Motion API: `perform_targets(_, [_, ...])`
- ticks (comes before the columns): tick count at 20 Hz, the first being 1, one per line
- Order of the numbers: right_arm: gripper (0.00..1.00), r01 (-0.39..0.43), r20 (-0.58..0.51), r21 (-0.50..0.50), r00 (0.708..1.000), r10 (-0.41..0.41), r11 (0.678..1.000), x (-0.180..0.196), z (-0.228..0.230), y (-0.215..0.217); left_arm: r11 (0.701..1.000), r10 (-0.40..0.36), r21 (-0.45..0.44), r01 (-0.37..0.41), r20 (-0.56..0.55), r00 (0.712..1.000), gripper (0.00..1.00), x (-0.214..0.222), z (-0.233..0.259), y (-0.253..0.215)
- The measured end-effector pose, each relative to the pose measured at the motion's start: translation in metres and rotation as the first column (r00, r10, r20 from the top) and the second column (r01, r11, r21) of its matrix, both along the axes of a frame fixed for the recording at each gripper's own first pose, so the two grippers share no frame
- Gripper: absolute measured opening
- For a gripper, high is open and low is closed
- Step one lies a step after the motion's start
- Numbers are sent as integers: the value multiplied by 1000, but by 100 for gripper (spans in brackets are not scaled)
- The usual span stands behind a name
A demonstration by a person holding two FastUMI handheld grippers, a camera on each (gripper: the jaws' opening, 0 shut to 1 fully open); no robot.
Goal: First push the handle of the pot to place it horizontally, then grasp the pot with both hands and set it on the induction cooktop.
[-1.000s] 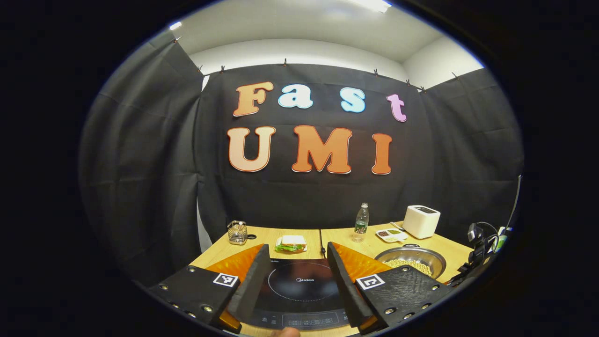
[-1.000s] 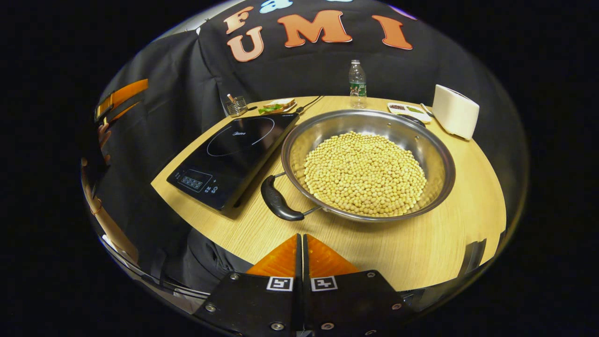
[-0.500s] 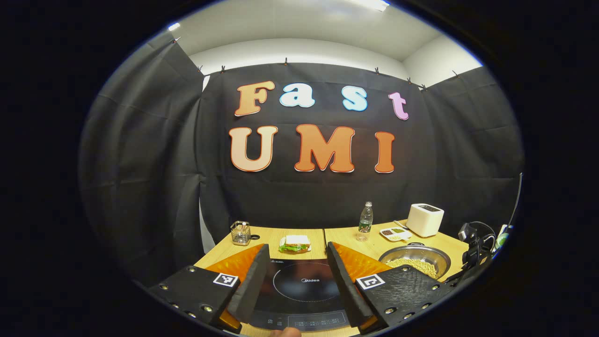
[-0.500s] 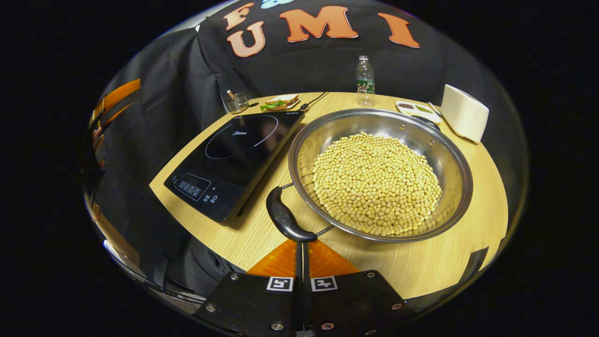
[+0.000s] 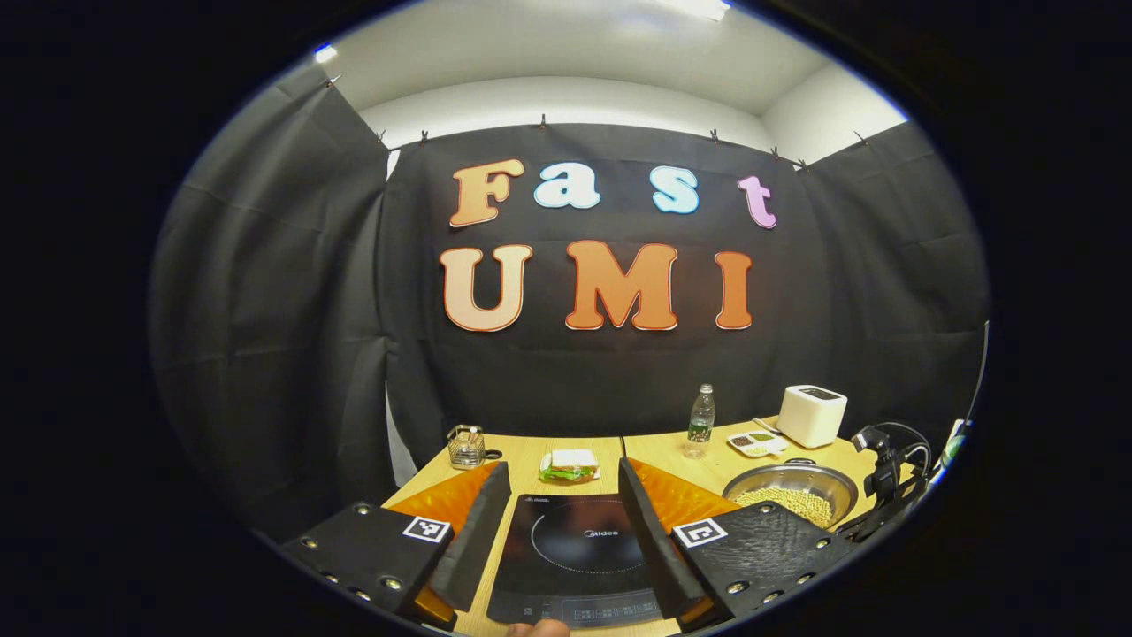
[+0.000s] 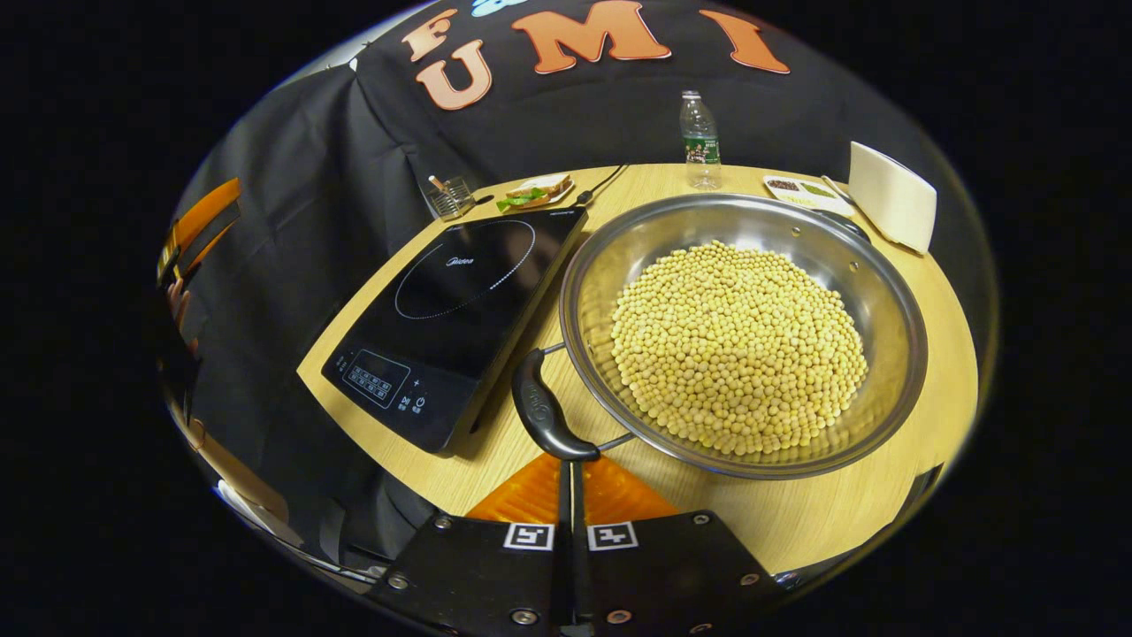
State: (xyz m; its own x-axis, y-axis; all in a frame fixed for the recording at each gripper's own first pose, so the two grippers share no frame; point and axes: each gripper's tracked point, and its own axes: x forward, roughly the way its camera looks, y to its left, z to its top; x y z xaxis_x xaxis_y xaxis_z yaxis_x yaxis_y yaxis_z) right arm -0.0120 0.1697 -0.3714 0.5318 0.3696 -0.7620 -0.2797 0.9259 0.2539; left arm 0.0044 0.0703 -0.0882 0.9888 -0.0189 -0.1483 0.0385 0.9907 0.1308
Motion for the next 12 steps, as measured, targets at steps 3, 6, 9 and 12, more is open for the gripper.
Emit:
perform_targets(3, [0,8,-10,14,1000,-8,1000,2,1,4,1000,2,1,-2,4,1000,74,1,2,3])
perform_targets(6, [0,19,-21,33,1000,-18,999,6,3,9,1000,2,2,-2,4,1000,73,2,2,5])
perform_targets(9, [0,26,-16,31,1000,-25,999,11,3,13,1000,3,4,-3,2,1000,74,1,1,8])
perform_targets(12, [0,51,-27,48,998,-50,998,18,3,17,1000,8,1,-8,5,1000,74,1,2,13])
